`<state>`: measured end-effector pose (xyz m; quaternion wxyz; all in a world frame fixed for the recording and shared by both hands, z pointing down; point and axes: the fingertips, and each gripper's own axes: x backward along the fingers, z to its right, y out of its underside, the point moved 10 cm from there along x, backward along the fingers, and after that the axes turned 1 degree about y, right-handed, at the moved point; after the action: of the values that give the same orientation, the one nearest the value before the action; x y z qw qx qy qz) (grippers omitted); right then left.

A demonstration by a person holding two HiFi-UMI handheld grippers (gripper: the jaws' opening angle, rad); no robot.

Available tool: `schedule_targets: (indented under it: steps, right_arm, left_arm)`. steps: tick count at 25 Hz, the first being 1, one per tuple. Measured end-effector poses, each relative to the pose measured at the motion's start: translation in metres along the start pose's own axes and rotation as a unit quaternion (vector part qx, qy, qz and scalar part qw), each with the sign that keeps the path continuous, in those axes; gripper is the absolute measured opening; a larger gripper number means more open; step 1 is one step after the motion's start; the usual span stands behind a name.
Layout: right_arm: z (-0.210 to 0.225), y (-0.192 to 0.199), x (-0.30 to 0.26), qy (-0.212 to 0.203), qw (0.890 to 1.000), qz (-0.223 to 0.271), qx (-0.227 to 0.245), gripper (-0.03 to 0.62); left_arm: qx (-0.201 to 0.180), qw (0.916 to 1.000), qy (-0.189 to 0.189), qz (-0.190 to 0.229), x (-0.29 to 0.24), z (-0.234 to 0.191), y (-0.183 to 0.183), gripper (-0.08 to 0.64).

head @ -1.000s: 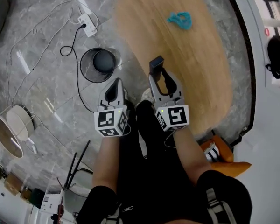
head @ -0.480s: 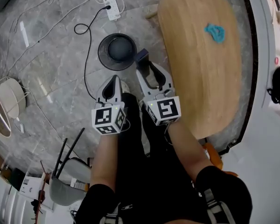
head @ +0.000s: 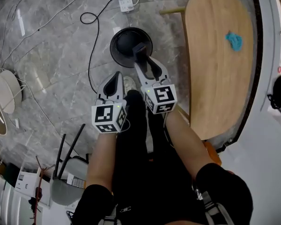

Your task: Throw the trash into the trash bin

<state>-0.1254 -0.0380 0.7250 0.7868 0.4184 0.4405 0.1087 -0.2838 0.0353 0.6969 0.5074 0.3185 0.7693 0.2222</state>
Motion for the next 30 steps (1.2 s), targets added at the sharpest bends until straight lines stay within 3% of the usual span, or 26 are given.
schedule_targets:
  steps: [13, 26, 30]
  right_arm:
    - [0.016, 0.045, -0.098, 0.051, 0.992, -0.112, -0.01, 0.179]
    - [0.013, 0.051, -0.091, 0.051, 0.994, -0.092, -0.024, 0.193]
    - [0.012, 0.035, -0.068, 0.058, 0.996, -0.061, -0.014, 0.024]
  left_arm:
    - [0.014, 0.9996, 0.004, -0.026, -0.011, -0.05, 0.009, 0.012]
    - [0.02, 0.9996, -0.002, -0.02, -0.013, -0.051, 0.011, 0.011]
    - [0.012, 0.9998, 0.001, -0.018, -0.014, -0.036, 0.009, 0.012]
